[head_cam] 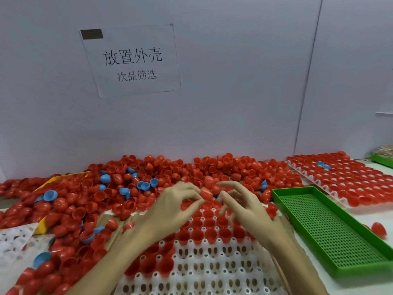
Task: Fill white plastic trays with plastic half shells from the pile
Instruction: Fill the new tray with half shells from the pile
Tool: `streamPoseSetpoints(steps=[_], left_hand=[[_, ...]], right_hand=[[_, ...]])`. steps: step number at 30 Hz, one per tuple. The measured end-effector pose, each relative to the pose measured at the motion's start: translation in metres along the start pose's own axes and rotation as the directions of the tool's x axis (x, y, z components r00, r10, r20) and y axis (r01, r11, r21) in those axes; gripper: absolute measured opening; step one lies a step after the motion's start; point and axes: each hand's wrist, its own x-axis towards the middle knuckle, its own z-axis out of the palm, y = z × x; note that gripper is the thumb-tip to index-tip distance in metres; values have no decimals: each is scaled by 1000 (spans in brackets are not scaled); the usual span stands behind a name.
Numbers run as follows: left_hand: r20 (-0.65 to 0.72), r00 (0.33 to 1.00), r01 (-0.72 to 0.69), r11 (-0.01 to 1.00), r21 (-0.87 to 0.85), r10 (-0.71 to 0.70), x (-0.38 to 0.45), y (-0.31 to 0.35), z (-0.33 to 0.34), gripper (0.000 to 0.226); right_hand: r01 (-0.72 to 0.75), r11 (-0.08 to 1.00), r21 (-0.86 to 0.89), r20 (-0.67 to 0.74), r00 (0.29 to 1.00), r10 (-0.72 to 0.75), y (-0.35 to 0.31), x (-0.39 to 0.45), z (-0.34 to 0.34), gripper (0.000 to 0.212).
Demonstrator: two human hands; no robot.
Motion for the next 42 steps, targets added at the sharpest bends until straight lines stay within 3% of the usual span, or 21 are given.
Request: streamPoseSetpoints(steps=[2,4,7,9,11,15,17,21,23,27,32,37,39,42], left_hand=[[48,996,-81,996,29,80,-24,19,-4,18],[72,987,-149,982,115,142,-43,31,-8,20],[36,990,-141,974,176,137,-58,39,-12,23],[-4,999,-40,997,71,40,-63,41,-12,17],[-32,991,127,979,-157,-134,-66,43,-9,7],[73,916,356,715,-601,-395,-65,46,-10,20],[87,905,375,686,-624,-416,-65,44,-9,25],[-24,909,352,798,-489,-416,-68,44,-7,23],[-33,913,339,799,-496,-407,-68,45,-9,20],[70,880,374,593,-713,-471,-65,49,-15,19],[150,863,475,675,-564,-483,-67,46,-13,19],[217,856,498,637,-588,-469,-68,43,-14,10],[166,876,474,741,-476,-453,-70,39,-17,8],[26,920,390,910,-138,-390,-71,32,-23,15]], right_hand=[[-56,994,91,169,985,40,-6,-3,-1,34],[-62,996,65,296,954,40,-12,-6,-1,35],[-38,999,4,326,945,35,-16,-10,6,29],[-38,999,30,288,957,28,-16,-11,11,29],[-36,997,68,242,970,18,-16,-11,13,29],[-44,994,100,232,973,20,-16,-11,17,26],[-53,989,135,271,962,15,-19,-13,20,22],[-34,997,68,269,963,14,-21,-15,23,23],[-36,998,42,274,961,23,-21,-15,22,24],[-42,998,40,352,936,25,-22,-16,22,26],[-20,1000,10,347,938,15,-21,-16,27,25],[-69,998,10,474,879,56,-21,-16,22,26],[-67,998,1,445,893,59,-21,-14,16,25],[-91,995,33,258,963,79,-18,-10,4,23]])
